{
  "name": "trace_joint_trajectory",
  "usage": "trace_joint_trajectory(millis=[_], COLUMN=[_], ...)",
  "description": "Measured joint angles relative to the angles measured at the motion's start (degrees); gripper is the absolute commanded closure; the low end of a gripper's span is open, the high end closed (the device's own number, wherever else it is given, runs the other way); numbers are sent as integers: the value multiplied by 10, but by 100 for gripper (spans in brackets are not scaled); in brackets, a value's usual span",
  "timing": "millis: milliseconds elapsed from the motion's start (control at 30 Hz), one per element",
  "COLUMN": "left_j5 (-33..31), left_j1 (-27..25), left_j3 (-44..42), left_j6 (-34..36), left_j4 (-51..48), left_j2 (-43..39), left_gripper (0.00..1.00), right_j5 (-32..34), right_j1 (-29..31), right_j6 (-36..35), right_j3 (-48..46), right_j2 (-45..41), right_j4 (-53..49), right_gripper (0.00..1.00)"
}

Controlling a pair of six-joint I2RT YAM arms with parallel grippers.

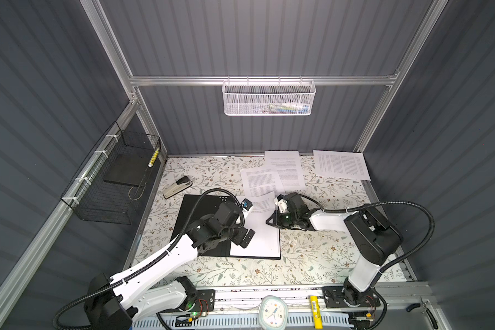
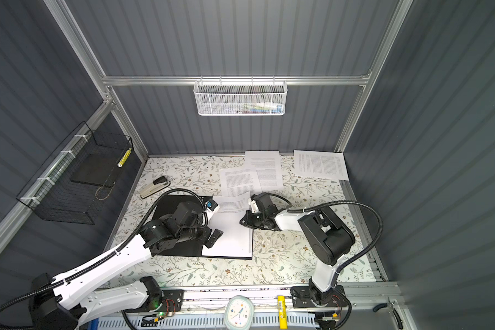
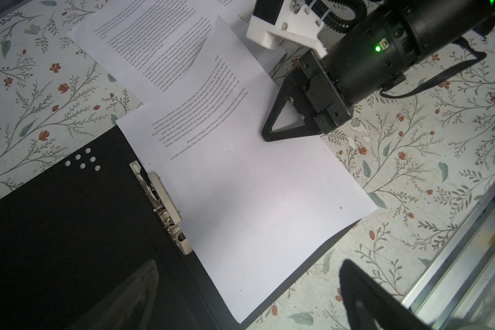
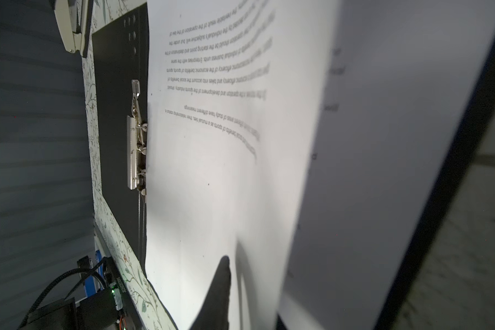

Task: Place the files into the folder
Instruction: 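Open the right gripper and release the sheet onto the folder, then move the right gripper toward the loose sheets while left gripper swings over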

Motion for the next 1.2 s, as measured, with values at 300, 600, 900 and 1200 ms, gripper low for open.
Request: trace_joint_trajectory(millis=[300, 600, 900, 1200], left_j5=[2, 2, 3, 3], left_j1=[0, 0, 0, 0], left_j3=[0, 0, 0, 0], left_j6=[0, 0, 0, 1], left_j4=[0, 0, 0, 0], left_j2=[0, 0, 0, 0], left_gripper=[0, 0, 0, 0], right_j5=[41, 131, 126, 111], right_j1=[0, -55, -110, -110], right_j6=[-8, -46, -85, -97], right_j3=[-2, 34, 250, 382], right_j2=[-80, -157, 14, 173], right_j4=[-59, -231, -283, -322], right_gripper=[37, 8, 1, 1])
